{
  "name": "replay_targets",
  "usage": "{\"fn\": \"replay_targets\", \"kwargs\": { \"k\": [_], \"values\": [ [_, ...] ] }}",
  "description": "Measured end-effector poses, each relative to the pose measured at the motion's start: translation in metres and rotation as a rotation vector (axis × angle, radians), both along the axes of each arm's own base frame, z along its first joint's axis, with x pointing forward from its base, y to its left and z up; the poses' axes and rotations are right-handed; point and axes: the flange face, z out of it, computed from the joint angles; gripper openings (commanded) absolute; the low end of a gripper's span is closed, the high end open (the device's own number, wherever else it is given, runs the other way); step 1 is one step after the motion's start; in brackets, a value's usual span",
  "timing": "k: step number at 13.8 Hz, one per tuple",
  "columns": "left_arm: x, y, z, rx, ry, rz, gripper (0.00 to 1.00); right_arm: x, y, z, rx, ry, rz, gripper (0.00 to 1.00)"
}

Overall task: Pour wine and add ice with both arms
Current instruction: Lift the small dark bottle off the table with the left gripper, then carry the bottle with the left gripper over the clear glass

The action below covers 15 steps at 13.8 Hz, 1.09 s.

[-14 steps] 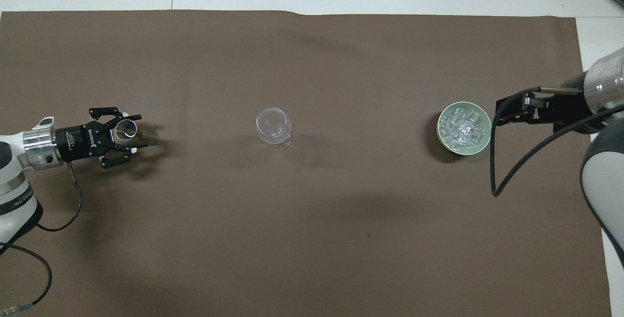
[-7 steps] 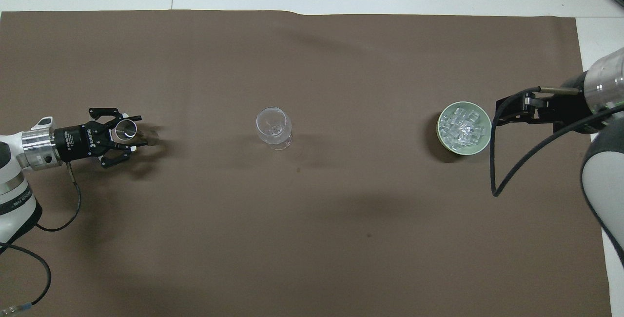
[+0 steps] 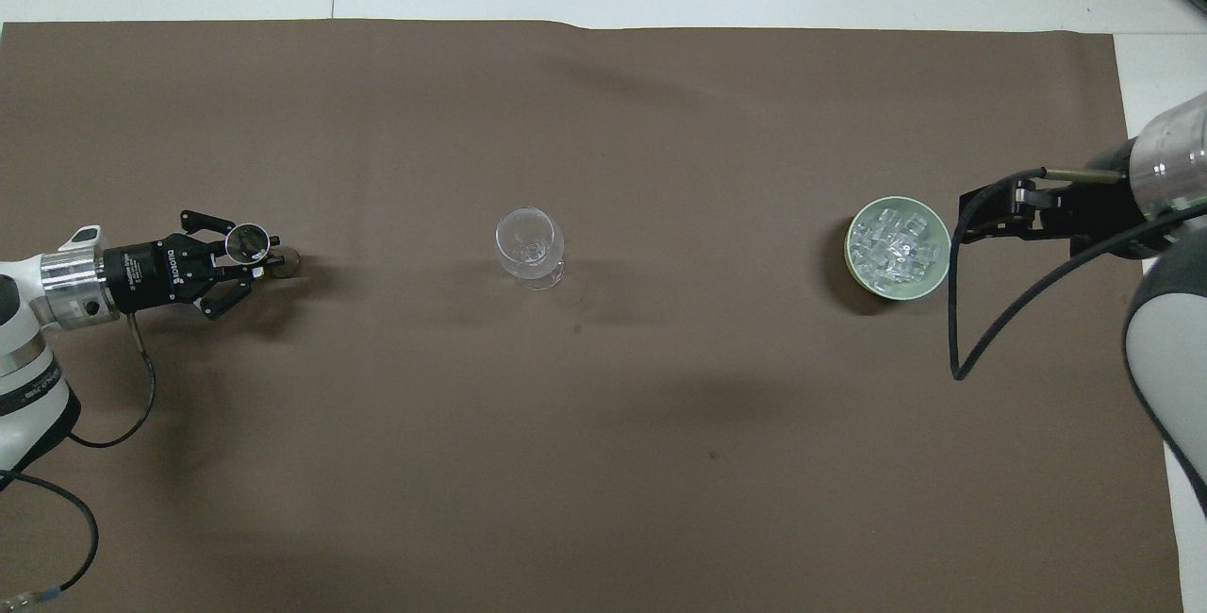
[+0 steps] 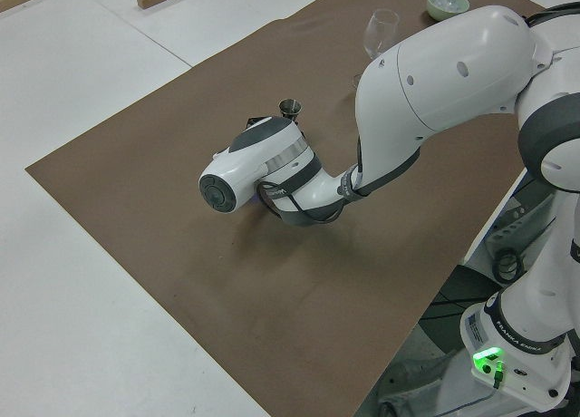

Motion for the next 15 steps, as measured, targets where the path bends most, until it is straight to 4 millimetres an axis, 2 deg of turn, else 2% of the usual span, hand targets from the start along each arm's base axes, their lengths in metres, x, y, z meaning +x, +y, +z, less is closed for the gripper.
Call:
{"fn": "replay_targets", "kwargs": {
  "k": [10,13,15],
  "values": [
    [0.001,-0.004,0.003,-0.036,0.096,0.032,0.0,0.0,0.0,0.0,0.0,0.0,0.0,1.0],
    [0.006,-0.004,0.016,-0.053,0.08,0.019,0.0,0.0,0.0,0.0,0.0,0.0,0.0,1.0],
    [0.015,-0.01,0.033,-0.053,0.064,0.012,0.0,0.0,0.0,0.0,0.0,0.0,0.0,1.0]
  ]
}}
